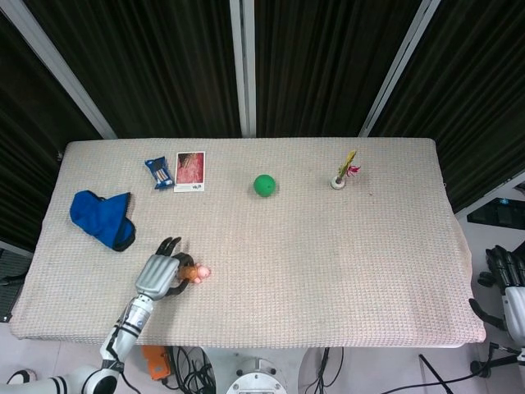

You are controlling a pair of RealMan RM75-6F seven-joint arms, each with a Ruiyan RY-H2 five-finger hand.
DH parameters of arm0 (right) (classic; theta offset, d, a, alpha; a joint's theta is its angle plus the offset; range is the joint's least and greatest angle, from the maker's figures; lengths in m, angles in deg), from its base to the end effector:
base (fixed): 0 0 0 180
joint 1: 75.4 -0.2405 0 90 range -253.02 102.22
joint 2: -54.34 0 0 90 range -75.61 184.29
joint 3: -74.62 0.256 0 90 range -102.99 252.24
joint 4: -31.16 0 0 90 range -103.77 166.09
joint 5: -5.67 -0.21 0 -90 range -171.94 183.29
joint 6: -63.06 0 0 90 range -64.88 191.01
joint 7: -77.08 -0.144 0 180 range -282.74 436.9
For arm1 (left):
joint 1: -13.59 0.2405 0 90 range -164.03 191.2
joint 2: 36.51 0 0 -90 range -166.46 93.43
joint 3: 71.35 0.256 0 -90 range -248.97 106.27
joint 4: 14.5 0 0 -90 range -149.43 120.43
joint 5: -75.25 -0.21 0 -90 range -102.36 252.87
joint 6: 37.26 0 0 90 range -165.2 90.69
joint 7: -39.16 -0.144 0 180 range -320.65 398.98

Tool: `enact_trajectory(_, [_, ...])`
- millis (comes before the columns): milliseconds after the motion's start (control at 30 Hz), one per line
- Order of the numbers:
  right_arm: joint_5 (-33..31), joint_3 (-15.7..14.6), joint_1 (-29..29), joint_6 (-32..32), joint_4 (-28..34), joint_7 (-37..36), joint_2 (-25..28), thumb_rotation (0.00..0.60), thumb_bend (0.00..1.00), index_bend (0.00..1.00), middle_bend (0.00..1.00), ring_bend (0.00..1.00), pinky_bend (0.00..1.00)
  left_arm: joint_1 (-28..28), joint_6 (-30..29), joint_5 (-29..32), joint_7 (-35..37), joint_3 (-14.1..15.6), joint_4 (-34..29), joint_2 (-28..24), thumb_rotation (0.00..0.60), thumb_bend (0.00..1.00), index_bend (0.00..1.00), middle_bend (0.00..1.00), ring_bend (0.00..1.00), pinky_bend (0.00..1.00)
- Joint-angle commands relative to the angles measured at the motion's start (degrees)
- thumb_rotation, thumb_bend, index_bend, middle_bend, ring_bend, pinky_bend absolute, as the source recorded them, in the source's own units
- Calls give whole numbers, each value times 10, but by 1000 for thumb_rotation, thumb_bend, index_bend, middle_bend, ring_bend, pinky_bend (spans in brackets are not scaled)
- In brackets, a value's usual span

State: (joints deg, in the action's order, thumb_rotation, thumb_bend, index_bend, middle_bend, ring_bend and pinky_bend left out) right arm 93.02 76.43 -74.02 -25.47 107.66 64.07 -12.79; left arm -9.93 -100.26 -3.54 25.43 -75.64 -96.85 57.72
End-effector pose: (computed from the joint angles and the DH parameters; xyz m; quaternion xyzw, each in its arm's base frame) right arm -0.3697 -0.1414 0.1762 0.5672 -0.4005 0.3764 0.6134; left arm -0.2145 0.2522 -0.0416 -0.7080 -0.4324 -0.3747 0.4139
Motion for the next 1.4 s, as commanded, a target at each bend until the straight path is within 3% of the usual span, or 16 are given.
enact_trajectory(33, [-1, 0, 0, 1, 0, 0, 0, 600, 163, 0, 0, 0, 0, 0, -21, -13, 23, -3, 35, 25, 600, 355, 580, 586, 158, 77])
enact_trajectory(167, [-2, 1, 0, 2, 0, 0, -1, 600, 164, 0, 0, 0, 0, 0, -32, -21, 35, 1, 70, 44, 600, 356, 685, 691, 268, 116])
enact_trajectory(400, [-1, 1, 1, -1, -1, -2, -2, 600, 165, 0, 0, 0, 0, 1, -42, -30, 47, 6, 87, 49, 600, 348, 693, 702, 294, 121])
enact_trajectory(467, [0, 1, 2, -3, -1, -3, -1, 600, 165, 0, 0, 0, 0, 0, -35, -32, 49, 13, 76, 38, 600, 305, 587, 604, 238, 105])
enact_trajectory(600, [3, 1, 3, -7, 0, -2, -1, 600, 167, 0, 0, 0, 0, -5, -16, -31, 52, 20, 41, 9, 600, 217, 263, 258, 45, 51])
enact_trajectory(667, [3, 1, 3, -7, 1, -2, -1, 600, 167, 0, 0, 0, 0, -6, -16, -32, 48, 22, 31, 0, 600, 206, 201, 199, 10, 46])
enact_trajectory(800, [5, 0, 3, -7, 2, 0, -2, 600, 167, 0, 0, 0, 0, -6, -16, -27, 44, 22, 20, -6, 600, 205, 193, 195, 5, 46])
enact_trajectory(967, [4, 0, 2, -5, 2, 2, -2, 600, 167, 0, 0, 0, 0, -7, -16, -25, 47, 20, 19, -4, 600, 206, 241, 261, 5, 46])
enact_trajectory(1167, [-1, 2, 1, 1, 1, 3, -3, 600, 167, 0, 0, 0, 0, -13, -9, -20, 61, 15, 36, 8, 600, 238, 394, 415, 58, 49])
enact_trajectory(1400, [-6, 4, -3, 10, -2, 3, -5, 600, 167, 0, 0, 0, 0, -14, -22, -26, 82, 12, 86, 38, 600, 320, 671, 672, 263, 103])
